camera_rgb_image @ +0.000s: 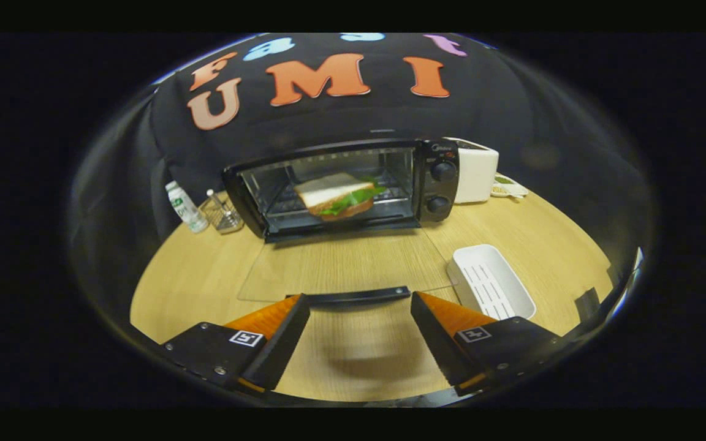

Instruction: Open the toaster oven, put the food inside, and close the toaster oven door.

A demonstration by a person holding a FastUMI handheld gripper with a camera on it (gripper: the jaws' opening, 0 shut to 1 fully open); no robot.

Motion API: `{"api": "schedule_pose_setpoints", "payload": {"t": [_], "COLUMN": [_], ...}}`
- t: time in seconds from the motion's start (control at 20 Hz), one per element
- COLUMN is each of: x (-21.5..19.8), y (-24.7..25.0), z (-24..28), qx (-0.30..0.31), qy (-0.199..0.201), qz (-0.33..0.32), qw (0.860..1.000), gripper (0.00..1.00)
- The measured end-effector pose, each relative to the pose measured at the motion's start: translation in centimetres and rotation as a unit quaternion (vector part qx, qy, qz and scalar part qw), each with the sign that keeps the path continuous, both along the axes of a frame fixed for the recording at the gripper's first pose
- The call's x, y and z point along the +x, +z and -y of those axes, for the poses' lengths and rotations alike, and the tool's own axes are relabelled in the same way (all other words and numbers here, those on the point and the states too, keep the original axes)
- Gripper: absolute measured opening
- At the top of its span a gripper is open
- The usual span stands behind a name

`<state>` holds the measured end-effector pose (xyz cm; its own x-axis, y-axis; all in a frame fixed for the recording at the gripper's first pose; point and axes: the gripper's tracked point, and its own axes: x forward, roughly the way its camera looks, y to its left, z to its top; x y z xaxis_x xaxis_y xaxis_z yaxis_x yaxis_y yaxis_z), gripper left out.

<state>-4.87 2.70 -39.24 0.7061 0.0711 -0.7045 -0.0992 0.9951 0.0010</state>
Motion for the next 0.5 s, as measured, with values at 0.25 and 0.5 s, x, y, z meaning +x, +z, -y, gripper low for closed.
{"api": "schedule_pose_setpoints", "payload": {"t": [0.25, 0.5], "x": [-1.1, 0.8], "y": [-4.1, -6.1], "z": [1.0, 0.9], "qx": [-0.028, -0.045], "qy": [0.003, 0.006], "qz": [-0.045, -0.056], "qw": [0.999, 0.997], "gripper": [1.00, 0.99]}}
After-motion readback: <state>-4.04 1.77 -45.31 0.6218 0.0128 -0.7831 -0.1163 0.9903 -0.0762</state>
